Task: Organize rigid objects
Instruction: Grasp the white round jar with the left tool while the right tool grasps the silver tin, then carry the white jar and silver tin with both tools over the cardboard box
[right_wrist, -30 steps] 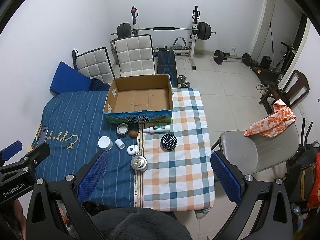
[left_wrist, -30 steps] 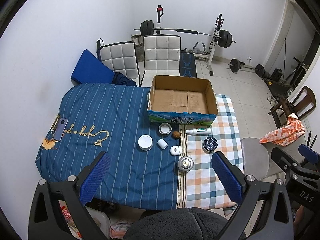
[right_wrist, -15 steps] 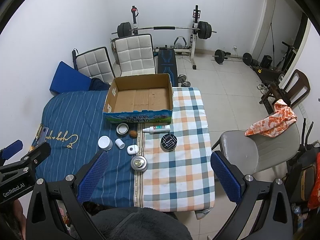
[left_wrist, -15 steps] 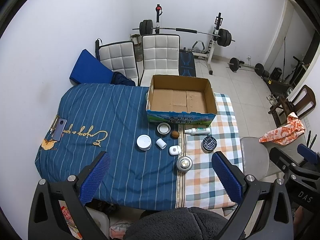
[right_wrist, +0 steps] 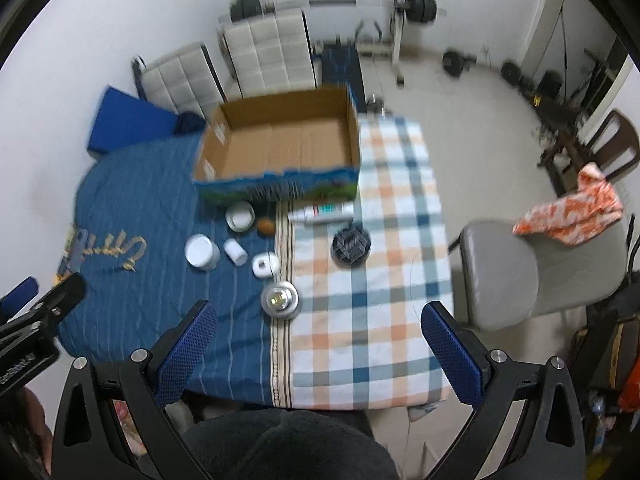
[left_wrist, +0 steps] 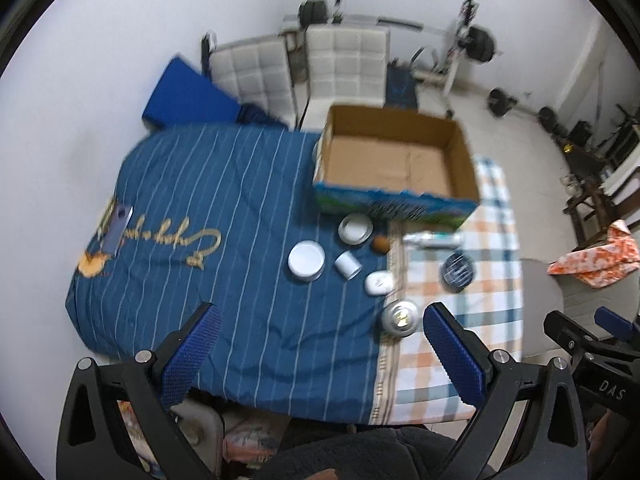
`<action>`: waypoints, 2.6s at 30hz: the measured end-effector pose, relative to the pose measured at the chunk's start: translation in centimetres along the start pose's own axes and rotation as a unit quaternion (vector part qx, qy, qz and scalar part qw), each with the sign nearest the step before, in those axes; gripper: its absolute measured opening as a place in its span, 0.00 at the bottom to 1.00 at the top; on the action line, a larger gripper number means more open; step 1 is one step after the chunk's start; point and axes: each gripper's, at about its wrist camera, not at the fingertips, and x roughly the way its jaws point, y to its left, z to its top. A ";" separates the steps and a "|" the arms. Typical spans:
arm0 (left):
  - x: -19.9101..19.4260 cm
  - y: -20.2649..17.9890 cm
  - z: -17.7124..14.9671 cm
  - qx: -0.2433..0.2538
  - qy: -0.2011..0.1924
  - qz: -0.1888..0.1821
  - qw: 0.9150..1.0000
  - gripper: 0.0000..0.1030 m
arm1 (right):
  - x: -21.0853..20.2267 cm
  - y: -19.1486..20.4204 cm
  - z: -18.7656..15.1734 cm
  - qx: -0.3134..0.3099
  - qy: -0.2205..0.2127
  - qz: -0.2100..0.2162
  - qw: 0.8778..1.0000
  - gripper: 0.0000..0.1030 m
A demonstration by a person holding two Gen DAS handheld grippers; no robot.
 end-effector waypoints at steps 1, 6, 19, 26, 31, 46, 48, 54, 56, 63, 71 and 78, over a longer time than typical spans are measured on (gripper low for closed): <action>1.8 0.4 0.0 -0.005 0.015 0.007 1.000 1.00 | 1.6 0.0 0.1 0.001 0.013 0.002 1.000 1.00; 9.5 2.0 -0.7 -0.022 0.069 0.037 0.997 1.00 | 11.8 1.0 -0.2 -0.003 0.090 -0.002 0.996 1.00; 26.2 4.3 -1.6 -0.020 0.185 0.090 0.978 1.00 | 32.0 5.9 -1.7 0.028 0.240 0.020 0.970 0.96; 30.3 5.5 -1.3 -0.028 0.215 0.077 0.973 1.00 | 36.6 6.9 -3.4 0.057 0.291 0.013 0.955 0.75; 32.4 6.7 0.6 -0.067 0.221 0.023 0.973 1.00 | 36.5 6.7 -3.1 0.058 0.282 0.015 0.958 0.72; 42.9 4.0 2.8 -0.007 0.294 -0.013 0.956 0.64 | 37.4 7.1 -0.5 0.035 0.279 -0.021 0.960 0.72; 43.5 4.0 2.5 -0.021 0.301 -0.026 0.953 0.64 | 37.3 7.0 0.3 0.038 0.281 -0.012 0.959 0.72; 42.5 2.9 1.5 -0.011 0.285 -0.008 0.958 0.64 | 37.1 3.4 2.4 0.048 0.293 0.000 0.955 0.72; 41.6 2.4 0.2 -0.005 0.289 -0.010 0.957 0.64 | 37.8 3.2 2.7 0.049 0.298 0.001 0.953 0.72; 40.9 1.4 -2.6 0.011 0.289 -0.013 0.957 0.64 | 39.1 2.1 2.3 0.049 0.303 -0.003 0.952 0.71; 35.6 -0.6 -2.5 0.018 0.255 -0.013 0.967 0.64 | 36.8 2.0 0.3 0.032 0.285 -0.004 0.958 0.70; 28.6 -2.9 -2.1 0.027 0.226 -0.044 0.973 0.64 | 32.2 1.2 -0.8 0.029 0.260 0.029 0.965 0.70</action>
